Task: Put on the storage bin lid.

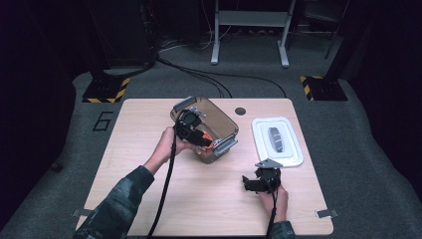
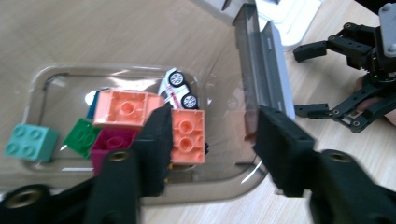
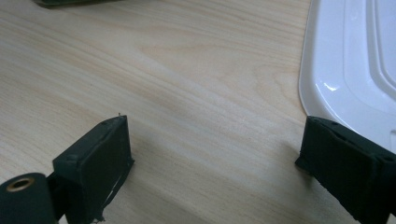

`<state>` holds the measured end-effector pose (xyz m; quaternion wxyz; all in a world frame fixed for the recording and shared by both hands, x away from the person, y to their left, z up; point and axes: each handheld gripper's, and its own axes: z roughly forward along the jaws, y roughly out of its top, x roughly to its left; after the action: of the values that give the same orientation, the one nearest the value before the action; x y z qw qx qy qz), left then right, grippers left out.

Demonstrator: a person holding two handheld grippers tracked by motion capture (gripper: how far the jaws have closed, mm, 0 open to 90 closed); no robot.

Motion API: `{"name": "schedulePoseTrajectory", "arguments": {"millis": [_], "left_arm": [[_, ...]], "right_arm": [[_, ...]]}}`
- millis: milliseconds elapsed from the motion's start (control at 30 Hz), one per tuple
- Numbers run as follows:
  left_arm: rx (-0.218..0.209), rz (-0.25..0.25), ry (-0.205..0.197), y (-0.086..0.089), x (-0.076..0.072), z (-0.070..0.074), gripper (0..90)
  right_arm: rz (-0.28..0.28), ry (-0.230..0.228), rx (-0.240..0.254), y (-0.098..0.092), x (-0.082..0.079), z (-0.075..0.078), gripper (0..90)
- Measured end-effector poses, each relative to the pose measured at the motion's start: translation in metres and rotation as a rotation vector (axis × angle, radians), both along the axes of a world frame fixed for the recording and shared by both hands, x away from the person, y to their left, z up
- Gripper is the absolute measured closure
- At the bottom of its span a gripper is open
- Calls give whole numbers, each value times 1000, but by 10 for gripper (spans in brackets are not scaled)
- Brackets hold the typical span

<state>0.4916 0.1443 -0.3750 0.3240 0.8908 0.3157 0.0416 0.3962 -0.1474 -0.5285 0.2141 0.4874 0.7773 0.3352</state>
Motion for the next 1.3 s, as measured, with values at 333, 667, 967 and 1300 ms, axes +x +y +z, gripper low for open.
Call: {"name": "schedulePoseTrajectory", "arguments": {"millis": [333, 667, 967, 1300], "left_arm": [[-8, 32, -77, 35, -27, 2, 190], [-26, 93, -128, 73, -48, -12, 132], [-16, 147, -170, 100, -66, -32, 86], [-3, 238, -181, 131, -83, -82, 27]], "right_arm": [[-1, 1, 5, 0, 0, 0, 81], [-2, 1, 4, 0, 0, 0, 81], [-3, 1, 5, 0, 0, 0, 81], [-1, 40, 76, -8, 2, 4, 56]]}}
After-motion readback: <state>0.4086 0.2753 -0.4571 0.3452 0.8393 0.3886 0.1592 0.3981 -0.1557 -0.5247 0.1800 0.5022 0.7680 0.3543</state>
